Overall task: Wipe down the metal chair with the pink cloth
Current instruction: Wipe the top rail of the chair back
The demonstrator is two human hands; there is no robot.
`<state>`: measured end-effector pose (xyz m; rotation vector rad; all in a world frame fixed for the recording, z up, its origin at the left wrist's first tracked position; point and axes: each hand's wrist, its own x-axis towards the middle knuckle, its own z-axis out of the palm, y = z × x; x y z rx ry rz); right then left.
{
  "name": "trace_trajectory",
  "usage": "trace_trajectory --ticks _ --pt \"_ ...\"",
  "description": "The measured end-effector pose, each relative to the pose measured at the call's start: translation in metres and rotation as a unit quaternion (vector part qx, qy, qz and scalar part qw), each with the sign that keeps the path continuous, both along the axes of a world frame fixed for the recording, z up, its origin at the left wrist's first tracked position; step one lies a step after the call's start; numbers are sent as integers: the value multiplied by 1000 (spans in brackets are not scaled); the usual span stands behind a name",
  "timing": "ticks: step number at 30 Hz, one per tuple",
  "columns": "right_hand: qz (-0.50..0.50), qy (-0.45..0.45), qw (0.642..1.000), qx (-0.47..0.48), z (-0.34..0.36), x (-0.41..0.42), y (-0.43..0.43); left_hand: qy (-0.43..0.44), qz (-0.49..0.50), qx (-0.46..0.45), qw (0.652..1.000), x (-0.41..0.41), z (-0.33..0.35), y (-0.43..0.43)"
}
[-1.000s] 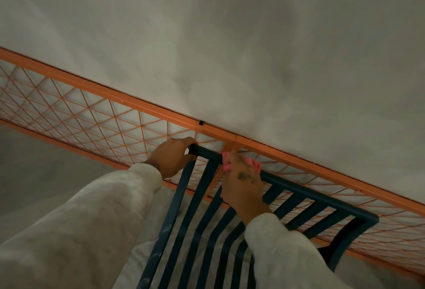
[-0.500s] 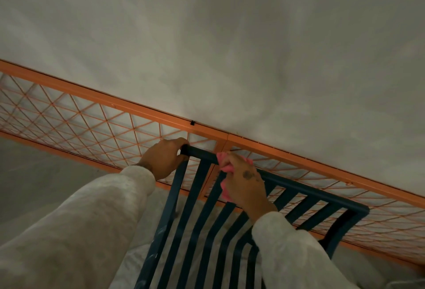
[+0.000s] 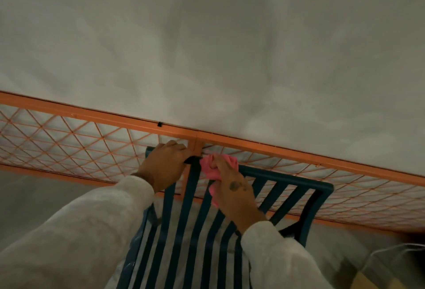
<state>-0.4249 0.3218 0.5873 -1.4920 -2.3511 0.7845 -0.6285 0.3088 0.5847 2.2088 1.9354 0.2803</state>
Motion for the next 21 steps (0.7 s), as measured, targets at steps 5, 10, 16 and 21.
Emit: trace_trajectory --ticks 5,10,16,21 --pt "-104 -3 994 -12 4 102 15 -27 -34 12 999 55 4 16" --pt "-213 2 977 -35 9 186 29 -25 -10 -12 1000 97 10 21" --pt "-279 56 958 -39 15 242 47 -28 22 -20 999 115 15 16" --pt "-284 151 947 1 22 250 55 11 33 -42 998 130 15 9"
